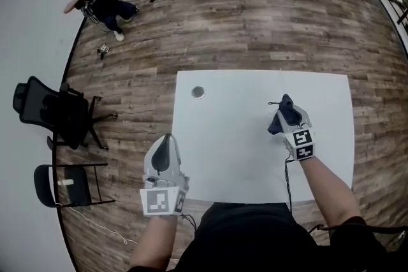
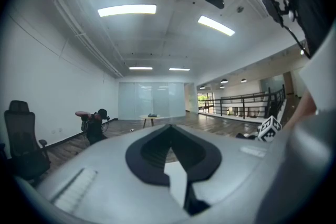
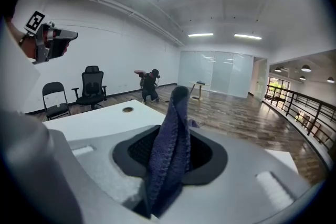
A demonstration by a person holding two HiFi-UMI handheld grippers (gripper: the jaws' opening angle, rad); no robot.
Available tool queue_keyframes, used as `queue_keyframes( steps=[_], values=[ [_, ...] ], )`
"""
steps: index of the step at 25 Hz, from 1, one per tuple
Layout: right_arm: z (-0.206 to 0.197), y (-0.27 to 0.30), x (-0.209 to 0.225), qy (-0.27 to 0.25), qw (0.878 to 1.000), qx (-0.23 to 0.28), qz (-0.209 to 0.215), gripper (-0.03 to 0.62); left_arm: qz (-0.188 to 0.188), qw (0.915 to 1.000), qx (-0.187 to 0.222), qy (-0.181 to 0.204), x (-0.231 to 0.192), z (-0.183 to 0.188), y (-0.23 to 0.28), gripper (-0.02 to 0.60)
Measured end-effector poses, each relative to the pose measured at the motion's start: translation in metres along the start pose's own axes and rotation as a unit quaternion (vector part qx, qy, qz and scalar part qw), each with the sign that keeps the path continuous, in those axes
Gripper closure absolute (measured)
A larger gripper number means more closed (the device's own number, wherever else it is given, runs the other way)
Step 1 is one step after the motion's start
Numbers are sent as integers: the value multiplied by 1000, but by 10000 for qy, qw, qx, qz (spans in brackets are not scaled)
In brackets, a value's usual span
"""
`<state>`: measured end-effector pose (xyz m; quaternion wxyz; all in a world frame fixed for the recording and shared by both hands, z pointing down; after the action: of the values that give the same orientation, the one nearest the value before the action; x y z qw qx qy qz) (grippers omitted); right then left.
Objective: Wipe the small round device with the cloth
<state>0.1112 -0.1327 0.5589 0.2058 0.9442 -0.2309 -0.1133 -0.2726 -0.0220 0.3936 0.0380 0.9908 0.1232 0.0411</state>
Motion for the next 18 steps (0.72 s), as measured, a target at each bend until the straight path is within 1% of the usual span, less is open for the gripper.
queue_keyframes(
  steps=[3, 6, 9, 14, 18],
  values=[
    [-4, 3, -9, -115, 9999, 33, 109, 476, 101, 9999, 75, 37, -5, 2, -8, 575],
    [-9, 1, -13, -204, 9996, 83, 189, 476, 229, 9997, 65, 39, -3, 3, -14, 575],
    [-17, -1, -13, -177, 9995, 97, 243, 476, 275, 9996, 86, 68, 4, 3, -19, 575],
    [-22, -1, -21, -265, 9985, 117, 460, 476, 339, 9993, 70, 116, 12, 2, -27, 575],
    [-22, -1, -25, -332, 9980, 180, 507, 476, 360, 9992, 53, 154, 16, 3, -36, 575]
  ],
)
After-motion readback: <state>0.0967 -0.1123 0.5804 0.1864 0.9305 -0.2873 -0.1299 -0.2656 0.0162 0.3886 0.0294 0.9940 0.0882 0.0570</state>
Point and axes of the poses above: the fingertips, and each gripper's own axes: y forward along the fingers, x to its right, z out of its top, the point moved 8 cm from there along -y, backward along the fingers
